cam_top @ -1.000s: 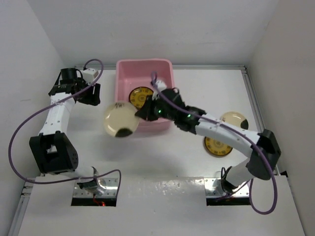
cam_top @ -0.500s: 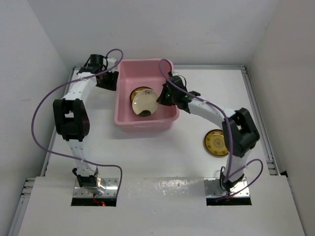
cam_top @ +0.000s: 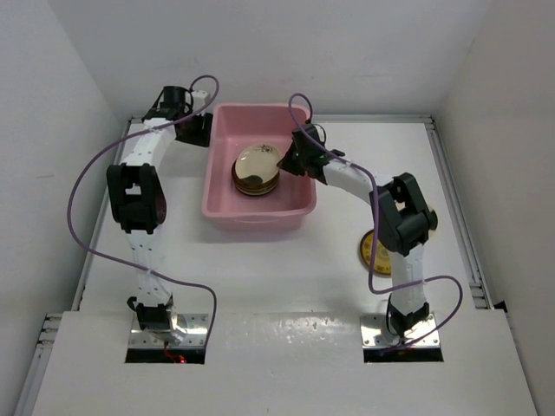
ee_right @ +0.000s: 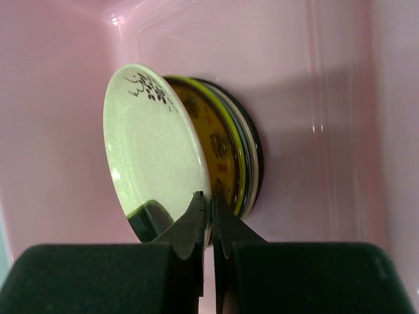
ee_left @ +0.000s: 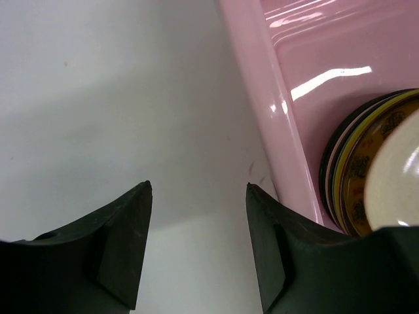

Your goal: Place the plates into the plastic bin on the countertop

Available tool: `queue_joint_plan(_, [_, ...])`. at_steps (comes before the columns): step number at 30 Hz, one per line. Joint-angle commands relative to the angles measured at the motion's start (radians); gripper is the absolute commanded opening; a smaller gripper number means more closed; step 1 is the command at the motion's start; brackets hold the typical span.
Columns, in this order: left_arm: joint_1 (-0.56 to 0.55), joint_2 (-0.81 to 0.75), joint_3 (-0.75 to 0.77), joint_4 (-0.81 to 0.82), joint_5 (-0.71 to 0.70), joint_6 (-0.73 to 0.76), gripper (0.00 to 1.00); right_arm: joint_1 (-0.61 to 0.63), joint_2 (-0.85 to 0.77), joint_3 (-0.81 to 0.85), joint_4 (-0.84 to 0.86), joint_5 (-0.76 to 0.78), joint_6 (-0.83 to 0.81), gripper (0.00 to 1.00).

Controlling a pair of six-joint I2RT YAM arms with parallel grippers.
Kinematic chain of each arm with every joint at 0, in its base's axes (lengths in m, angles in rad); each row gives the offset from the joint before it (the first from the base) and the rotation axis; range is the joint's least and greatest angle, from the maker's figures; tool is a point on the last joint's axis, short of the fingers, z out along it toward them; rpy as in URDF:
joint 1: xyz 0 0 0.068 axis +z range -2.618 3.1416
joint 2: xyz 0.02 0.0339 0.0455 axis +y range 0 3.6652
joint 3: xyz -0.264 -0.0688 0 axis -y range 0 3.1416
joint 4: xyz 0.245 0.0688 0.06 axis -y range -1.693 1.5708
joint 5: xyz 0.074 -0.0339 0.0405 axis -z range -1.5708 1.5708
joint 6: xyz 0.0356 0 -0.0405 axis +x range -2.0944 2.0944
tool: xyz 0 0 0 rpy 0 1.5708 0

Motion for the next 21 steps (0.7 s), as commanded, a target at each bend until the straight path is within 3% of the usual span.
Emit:
queue_joint_plan(1, [-0.030,0.042,0.091,0.018,0.106,-0.007,0.62,-0.008,0.032,0.062,0.055,0.011,0.069,0.00])
queue_joint_plan(8, [-0.021,0.039,0.100,0.018,0.071,-0.028,0.62,0.006,0.057,0.090,0.005,-0.022,0.058,0.03])
queue_joint_plan(12, [0.018,-0.029,0.033,0.018,0.022,-0.053,0.62,0.009,0.043,0.095,-0.007,-0.025,-0.017,0.31])
queue_joint_plan(13, [0.028,-0.046,0.019,0.018,0.022,-0.053,0.63,0.013,0.050,0.108,-0.056,-0.044,-0.038,0.50])
queue_joint_plan(16, [0.038,-0.104,-0.031,0.018,-0.003,-0.039,0.65,0.033,0.072,0.226,-0.185,-0.043,-0.181,0.71])
queue_joint_plan(21, [0.058,-0.150,-0.044,0.018,-0.003,-0.019,0.68,0.039,0.057,0.430,-0.322,-0.095,-0.425,0.80])
